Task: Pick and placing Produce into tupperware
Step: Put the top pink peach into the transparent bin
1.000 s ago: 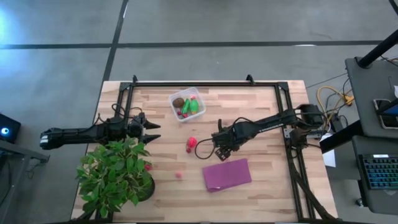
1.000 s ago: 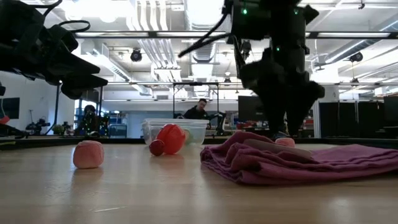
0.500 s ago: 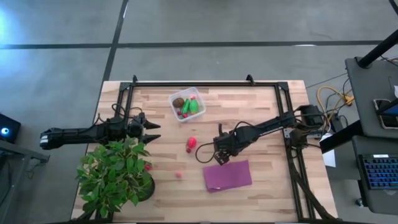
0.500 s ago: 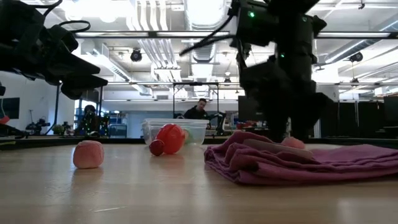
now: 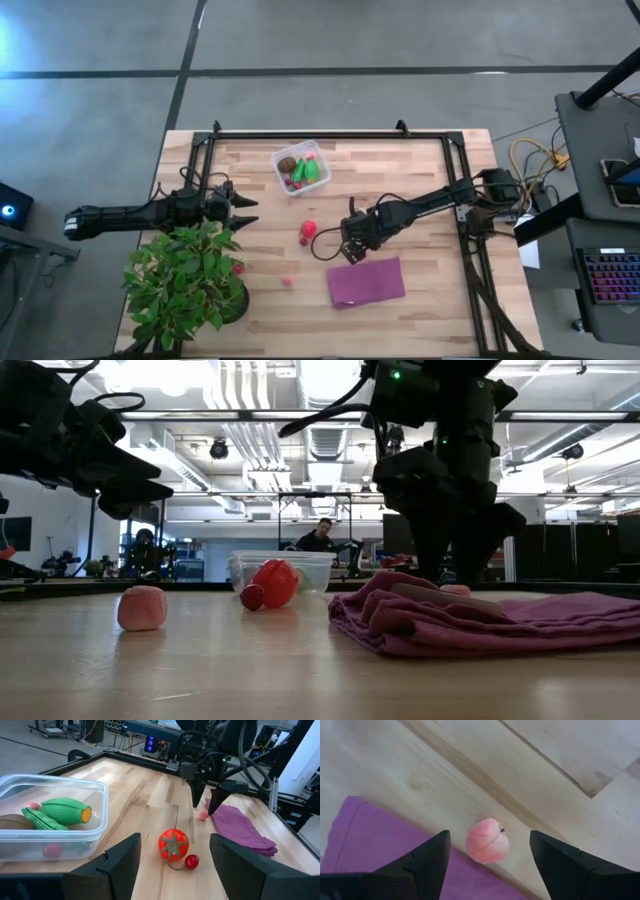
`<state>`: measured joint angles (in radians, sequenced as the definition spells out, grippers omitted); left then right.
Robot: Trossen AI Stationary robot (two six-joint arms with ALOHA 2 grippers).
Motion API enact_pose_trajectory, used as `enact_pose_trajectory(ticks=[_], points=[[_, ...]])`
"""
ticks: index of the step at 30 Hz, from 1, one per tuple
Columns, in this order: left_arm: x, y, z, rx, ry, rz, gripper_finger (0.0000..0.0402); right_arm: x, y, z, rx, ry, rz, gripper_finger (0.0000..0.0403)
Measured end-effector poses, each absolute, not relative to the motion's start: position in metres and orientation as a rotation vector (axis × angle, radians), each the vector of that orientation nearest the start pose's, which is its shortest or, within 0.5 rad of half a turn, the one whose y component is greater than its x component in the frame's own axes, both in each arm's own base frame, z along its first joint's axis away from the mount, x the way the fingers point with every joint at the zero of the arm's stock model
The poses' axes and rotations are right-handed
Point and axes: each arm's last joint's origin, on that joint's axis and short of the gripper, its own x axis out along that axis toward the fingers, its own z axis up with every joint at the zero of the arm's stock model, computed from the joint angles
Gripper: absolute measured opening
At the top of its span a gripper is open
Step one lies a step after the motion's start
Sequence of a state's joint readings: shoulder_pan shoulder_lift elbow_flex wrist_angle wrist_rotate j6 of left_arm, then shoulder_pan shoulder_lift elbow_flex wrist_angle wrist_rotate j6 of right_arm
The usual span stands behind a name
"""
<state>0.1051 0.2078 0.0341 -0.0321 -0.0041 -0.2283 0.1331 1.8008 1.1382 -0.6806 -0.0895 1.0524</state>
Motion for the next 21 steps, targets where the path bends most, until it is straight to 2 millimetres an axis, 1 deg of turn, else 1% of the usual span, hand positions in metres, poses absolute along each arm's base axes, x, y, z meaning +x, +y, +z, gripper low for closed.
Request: enact_pose_trajectory(ticks=[7,15,21], points=[[0.107,0.011,0.155,-0.238,0.193,0.132,0.0224,0.329,0.048,0.162,0.858,1.3,-0.54,0.0257],[0.107,0.011,0.155,-0.237,0.193,0.132,0.0224,0.331,0.048,0.142,0.848,1.343,-0.574,0.0246],[0.107,0.011,0.155,-0.237,0.194,0.132,0.0224,0.332,0.05,0.144,0.837,1.318,-0.598,0.0244]])
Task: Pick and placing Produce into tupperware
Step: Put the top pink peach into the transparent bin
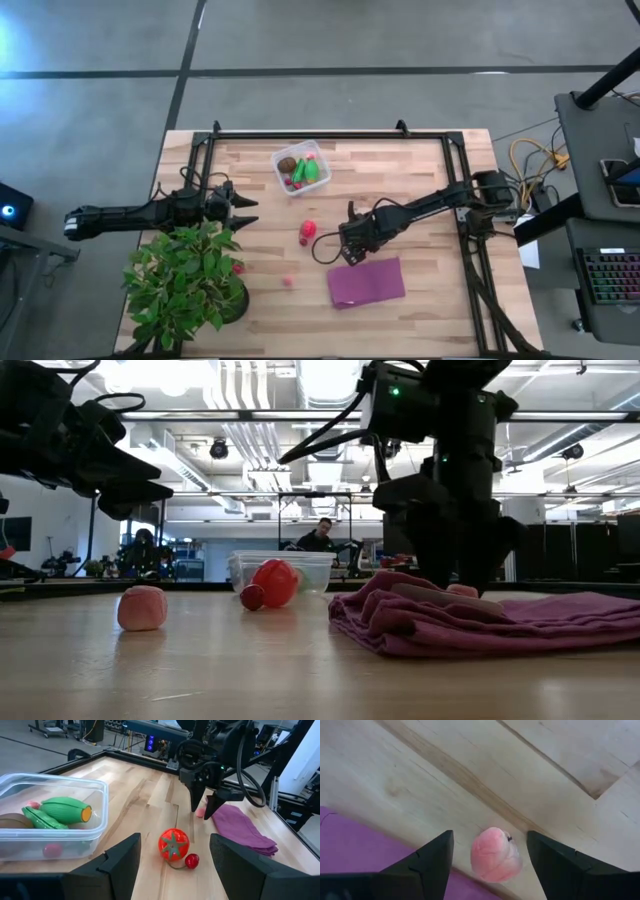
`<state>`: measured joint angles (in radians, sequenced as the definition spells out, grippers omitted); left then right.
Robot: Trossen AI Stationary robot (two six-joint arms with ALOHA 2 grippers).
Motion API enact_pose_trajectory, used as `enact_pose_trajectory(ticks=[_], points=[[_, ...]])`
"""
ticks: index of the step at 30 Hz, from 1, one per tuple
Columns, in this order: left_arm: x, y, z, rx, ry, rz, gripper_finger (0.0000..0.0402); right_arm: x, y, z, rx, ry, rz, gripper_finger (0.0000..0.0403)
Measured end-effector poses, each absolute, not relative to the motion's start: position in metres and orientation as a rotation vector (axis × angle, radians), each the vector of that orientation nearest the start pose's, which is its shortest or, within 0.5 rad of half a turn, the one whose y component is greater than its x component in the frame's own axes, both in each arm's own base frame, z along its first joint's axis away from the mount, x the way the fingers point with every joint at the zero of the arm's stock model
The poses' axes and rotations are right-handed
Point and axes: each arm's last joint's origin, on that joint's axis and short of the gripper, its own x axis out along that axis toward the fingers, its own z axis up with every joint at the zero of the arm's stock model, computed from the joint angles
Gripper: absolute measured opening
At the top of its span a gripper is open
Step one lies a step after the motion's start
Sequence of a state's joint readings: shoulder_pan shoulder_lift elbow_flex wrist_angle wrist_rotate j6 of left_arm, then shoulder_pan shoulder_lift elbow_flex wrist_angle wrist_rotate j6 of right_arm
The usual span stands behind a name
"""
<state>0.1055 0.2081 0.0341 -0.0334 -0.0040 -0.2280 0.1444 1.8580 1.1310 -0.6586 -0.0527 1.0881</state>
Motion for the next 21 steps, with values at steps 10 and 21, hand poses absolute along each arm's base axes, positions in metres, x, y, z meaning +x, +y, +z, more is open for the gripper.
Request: enact_pose_trajectory(ticks=[10,21], points=[[0.1074,0.0115,0.1548,-0.238,0.194,0.132,0.0224,0.3304,0.0512,0.1442,0.809,1.352,-0.59,0.0203],[0.1074,0.0114,0.1548,-0.238,0.194,0.132,0.0224,0.3287,0.0538,0.1442,0.812,1.395,-0.544,0.0189]])
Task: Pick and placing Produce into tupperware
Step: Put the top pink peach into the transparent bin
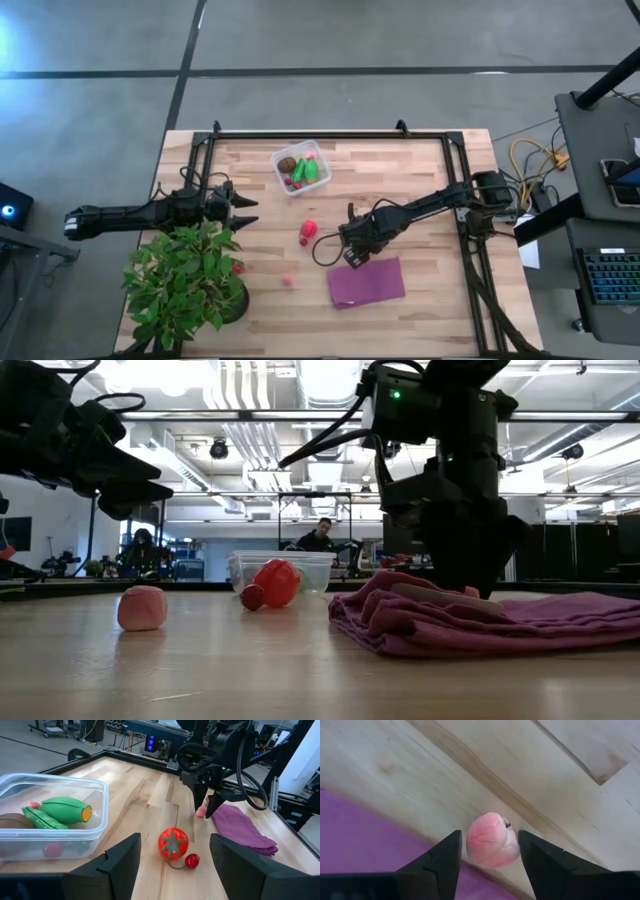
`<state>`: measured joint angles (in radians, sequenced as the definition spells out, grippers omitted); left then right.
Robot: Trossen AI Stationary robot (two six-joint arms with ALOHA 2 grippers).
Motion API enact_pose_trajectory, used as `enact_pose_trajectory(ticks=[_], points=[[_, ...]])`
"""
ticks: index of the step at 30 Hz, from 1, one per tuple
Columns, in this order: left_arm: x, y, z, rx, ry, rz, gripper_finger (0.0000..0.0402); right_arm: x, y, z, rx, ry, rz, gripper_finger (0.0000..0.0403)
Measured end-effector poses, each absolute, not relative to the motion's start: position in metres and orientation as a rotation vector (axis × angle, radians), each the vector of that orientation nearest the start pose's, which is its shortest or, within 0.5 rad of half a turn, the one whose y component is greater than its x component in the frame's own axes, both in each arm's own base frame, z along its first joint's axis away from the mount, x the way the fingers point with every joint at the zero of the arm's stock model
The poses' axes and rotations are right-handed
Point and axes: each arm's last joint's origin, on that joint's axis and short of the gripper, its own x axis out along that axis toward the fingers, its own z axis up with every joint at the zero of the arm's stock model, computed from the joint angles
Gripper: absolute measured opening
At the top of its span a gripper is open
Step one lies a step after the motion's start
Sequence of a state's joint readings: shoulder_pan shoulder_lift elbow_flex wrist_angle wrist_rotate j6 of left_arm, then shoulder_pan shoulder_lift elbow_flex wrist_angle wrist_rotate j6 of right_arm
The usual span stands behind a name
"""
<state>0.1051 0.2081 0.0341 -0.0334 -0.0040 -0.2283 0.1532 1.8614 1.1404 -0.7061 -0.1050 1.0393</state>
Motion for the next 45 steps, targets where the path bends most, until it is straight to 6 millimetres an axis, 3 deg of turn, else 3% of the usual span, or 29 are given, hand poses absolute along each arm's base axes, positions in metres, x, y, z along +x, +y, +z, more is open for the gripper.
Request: enact_pose_trajectory(ticks=[13,20,27,31,39,45], points=[[0.107,0.011,0.155,-0.238,0.194,0.132,0.0224,0.327,0.053,0.144,0.805,1.408,-0.553,0.0141],[0.107,0.011,0.155,-0.238,0.194,0.132,0.0224,0.327,0.053,0.145,0.806,1.405,-0.55,0.014],[0.107,0.011,0.155,-0.238,0.193,0.132,0.0224,0.322,0.053,0.164,0.846,1.395,-0.501,0.0137],[0.107,0.011,0.155,-0.238,0.193,0.132,0.0224,0.314,0.048,0.208,0.872,1.441,-0.456,0.0137],[0.107,0.011,0.155,-0.237,0.194,0.132,0.0224,0.295,0.023,0.332,0.804,1.357,-0.497,0.0137],[0.107,0.011,0.155,-0.238,0.191,0.132,0.0224,0.299,-0.005,0.376,0.729,1.178,-0.587,0.0137]])
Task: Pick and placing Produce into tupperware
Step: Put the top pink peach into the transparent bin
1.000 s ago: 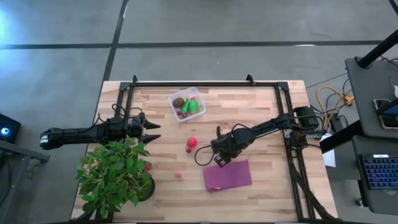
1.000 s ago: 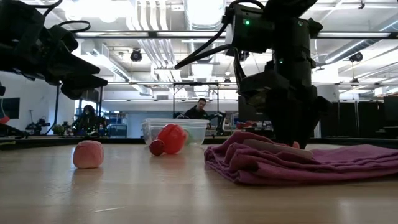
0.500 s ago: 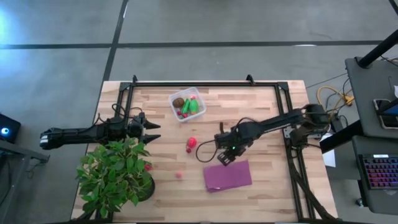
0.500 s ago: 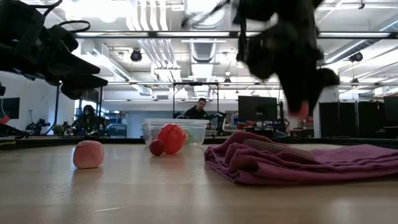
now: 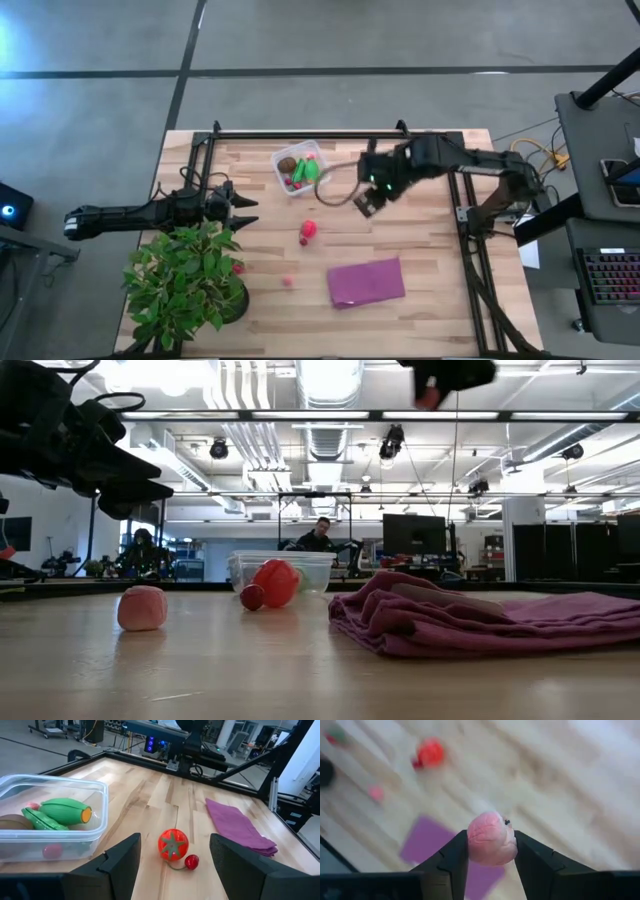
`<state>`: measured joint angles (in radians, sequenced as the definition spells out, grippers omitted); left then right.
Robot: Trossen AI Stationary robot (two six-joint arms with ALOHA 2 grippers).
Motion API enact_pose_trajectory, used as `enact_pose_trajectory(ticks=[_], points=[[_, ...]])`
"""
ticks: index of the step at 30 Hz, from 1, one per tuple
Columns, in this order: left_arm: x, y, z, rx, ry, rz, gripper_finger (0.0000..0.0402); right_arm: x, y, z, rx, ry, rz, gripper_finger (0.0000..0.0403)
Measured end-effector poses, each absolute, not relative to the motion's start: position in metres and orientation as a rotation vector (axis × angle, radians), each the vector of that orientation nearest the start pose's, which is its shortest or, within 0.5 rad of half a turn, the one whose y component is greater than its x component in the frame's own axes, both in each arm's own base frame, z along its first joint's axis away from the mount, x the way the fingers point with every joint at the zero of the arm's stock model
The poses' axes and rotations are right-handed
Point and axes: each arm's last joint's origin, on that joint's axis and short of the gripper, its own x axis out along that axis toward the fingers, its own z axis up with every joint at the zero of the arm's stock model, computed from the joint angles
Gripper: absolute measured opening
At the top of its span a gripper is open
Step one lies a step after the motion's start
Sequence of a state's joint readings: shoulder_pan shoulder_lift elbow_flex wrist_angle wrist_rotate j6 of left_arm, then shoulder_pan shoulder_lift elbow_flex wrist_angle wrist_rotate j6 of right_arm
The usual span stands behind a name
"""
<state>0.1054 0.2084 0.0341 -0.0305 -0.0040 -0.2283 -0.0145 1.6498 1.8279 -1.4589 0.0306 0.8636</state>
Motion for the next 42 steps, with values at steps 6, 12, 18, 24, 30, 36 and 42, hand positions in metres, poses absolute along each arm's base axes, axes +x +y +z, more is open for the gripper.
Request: enact_pose_trajectory(ticks=[6,12,18,24,30,36,42], points=[[0.107,0.011,0.155,-0.237,0.193,0.132,0.0224,0.336,-0.056,0.394,0.665,0.98,-0.555,0.0136],[0.107,0.011,0.155,-0.238,0.193,0.132,0.0224,0.38,-0.127,0.377,0.582,0.931,-0.579,0.0136],[0.107,0.011,0.155,-0.237,0.194,0.132,0.0224,0.424,-0.184,0.319,0.619,0.963,-0.485,0.0136],[0.107,0.011,0.155,-0.237,0.192,0.132,0.0224,0.436,-0.214,0.261,0.684,1.068,-0.472,0.0136],[0.107,0.011,0.155,-0.238,0.194,0.132,0.0224,0.452,-0.215,0.239,0.684,1.053,-0.418,0.0136],[0.107,0.011,0.155,-0.238,0.193,0.132,0.0224,0.465,-0.218,0.213,0.718,1.044,-0.422,0.0137],[0.107,0.011,0.155,-0.238,0.193,0.132,0.0224,0.467,-0.215,0.209,0.677,1.058,-0.39,0.0166]])
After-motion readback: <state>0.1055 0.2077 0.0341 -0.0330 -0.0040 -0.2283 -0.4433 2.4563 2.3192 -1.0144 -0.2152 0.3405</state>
